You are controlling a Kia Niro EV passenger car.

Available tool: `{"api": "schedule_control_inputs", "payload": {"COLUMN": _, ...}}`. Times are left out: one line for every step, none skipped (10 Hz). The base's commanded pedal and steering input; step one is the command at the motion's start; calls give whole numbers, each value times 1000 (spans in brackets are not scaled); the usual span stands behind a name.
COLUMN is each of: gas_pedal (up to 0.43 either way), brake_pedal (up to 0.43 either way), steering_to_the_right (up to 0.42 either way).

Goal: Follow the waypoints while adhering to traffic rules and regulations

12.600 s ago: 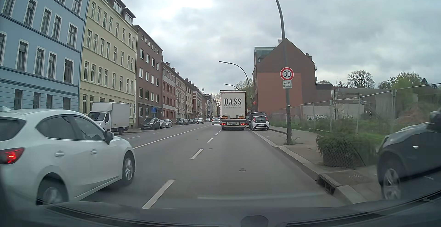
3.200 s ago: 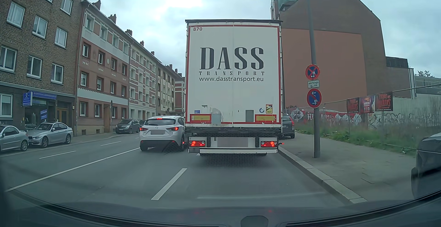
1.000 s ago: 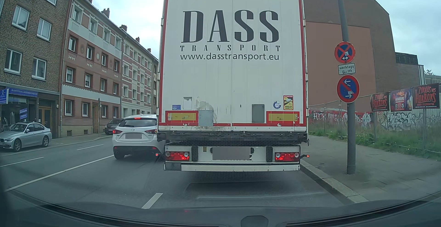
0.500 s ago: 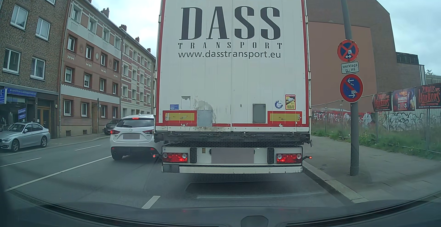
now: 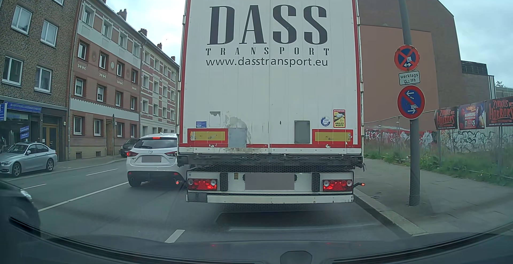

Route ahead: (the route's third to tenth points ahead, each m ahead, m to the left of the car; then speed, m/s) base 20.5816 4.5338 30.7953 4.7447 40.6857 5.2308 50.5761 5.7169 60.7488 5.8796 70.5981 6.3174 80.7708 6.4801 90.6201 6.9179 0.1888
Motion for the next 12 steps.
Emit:
{"api": "schedule_control_inputs", "payload": {"gas_pedal": 0, "brake_pedal": 85, "steering_to_the_right": 1}}
{"api": "schedule_control_inputs", "payload": {"gas_pedal": 0, "brake_pedal": 91, "steering_to_the_right": 0}}
{"api": "schedule_control_inputs", "payload": {"gas_pedal": 0, "brake_pedal": 98, "steering_to_the_right": 1}}
{"api": "schedule_control_inputs", "payload": {"gas_pedal": 0, "brake_pedal": 98, "steering_to_the_right": 1}}
{"api": "schedule_control_inputs", "payload": {"gas_pedal": 0, "brake_pedal": 104, "steering_to_the_right": 1}}
{"api": "schedule_control_inputs", "payload": {"gas_pedal": 0, "brake_pedal": 110, "steering_to_the_right": 1}}
{"api": "schedule_control_inputs", "payload": {"gas_pedal": 0, "brake_pedal": 110, "steering_to_the_right": 0}}
{"api": "schedule_control_inputs", "payload": {"gas_pedal": 0, "brake_pedal": 110, "steering_to_the_right": 1}}
{"api": "schedule_control_inputs", "payload": {"gas_pedal": 0, "brake_pedal": 104, "steering_to_the_right": 0}}
{"api": "schedule_control_inputs", "payload": {"gas_pedal": 0, "brake_pedal": 104, "steering_to_the_right": 0}}
{"api": "schedule_control_inputs", "payload": {"gas_pedal": 0, "brake_pedal": 104, "steering_to_the_right": 1}}
{"api": "schedule_control_inputs", "payload": {"gas_pedal": 0, "brake_pedal": 104, "steering_to_the_right": 1}}
